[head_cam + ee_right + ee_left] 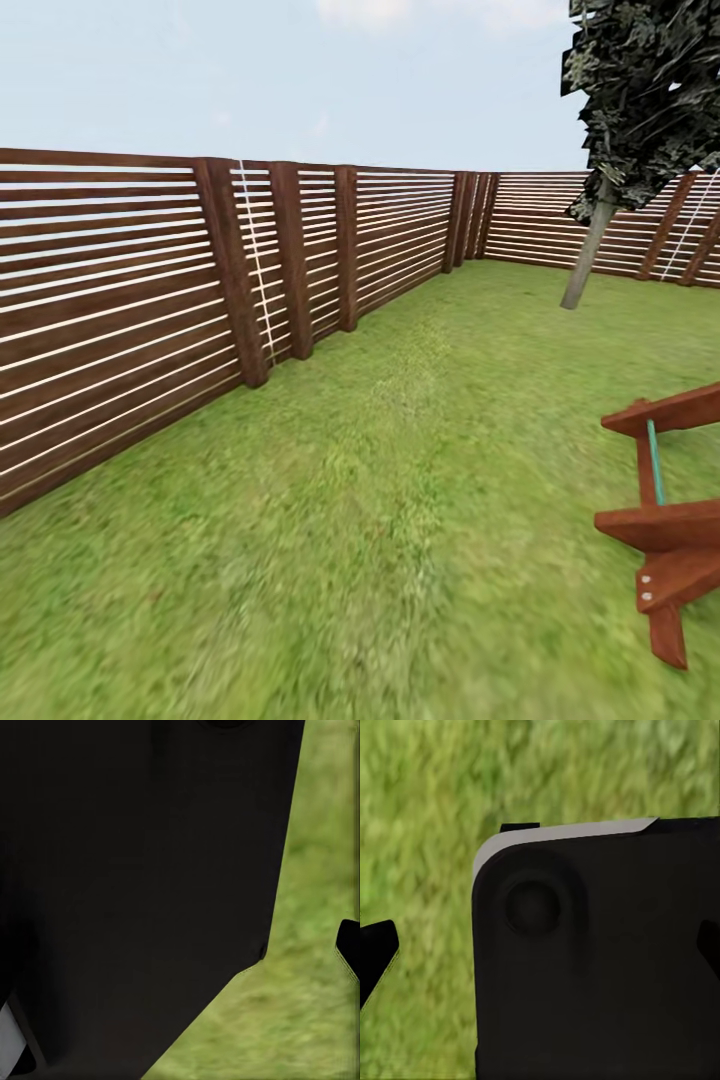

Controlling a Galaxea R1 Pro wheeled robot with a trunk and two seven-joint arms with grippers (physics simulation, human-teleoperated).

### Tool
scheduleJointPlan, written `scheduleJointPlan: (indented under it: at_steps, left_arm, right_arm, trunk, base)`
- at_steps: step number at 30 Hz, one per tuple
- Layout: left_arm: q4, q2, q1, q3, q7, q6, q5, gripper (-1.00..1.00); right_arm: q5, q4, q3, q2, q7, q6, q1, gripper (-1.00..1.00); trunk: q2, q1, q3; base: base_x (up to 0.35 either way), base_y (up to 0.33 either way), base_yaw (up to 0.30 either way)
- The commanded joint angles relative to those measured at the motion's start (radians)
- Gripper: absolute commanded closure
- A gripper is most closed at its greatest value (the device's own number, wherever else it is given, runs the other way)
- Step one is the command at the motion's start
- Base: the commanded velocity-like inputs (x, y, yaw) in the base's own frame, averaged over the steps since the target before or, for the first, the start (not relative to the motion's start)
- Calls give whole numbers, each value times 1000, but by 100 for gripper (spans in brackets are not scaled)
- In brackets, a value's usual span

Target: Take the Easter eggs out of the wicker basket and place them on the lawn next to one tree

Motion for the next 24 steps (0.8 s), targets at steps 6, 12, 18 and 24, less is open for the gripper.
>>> scheduleJointPlan:
  at_steps: [6,12,18,24]
  left_arm:
    - [1,1,0,-1,0,-3,-1,-100]
    - [1,1,0,-1,0,-3,-1,-100]
    - [1,0,0,-1,0,-4,-1,-100]
    - [1,1,0,-1,0,-5,-1,-100]
  right_arm:
    - [1,-1,-1,0,0,0,0,-100]
    - [1,-1,-1,0,0,0,0,-100]
    - [1,-1,-1,0,0,0,0,-100]
    - [1,-1,-1,0,0,0,0,-100]
  trunk:
    - [0,1,-1]
    - [0,1,-1]
    - [0,1,-1]
    - [0,1,-1]
  base:
    - [333,0,0]
    - [333,0,0]
    - [333,0,0]
    - [333,0,0]
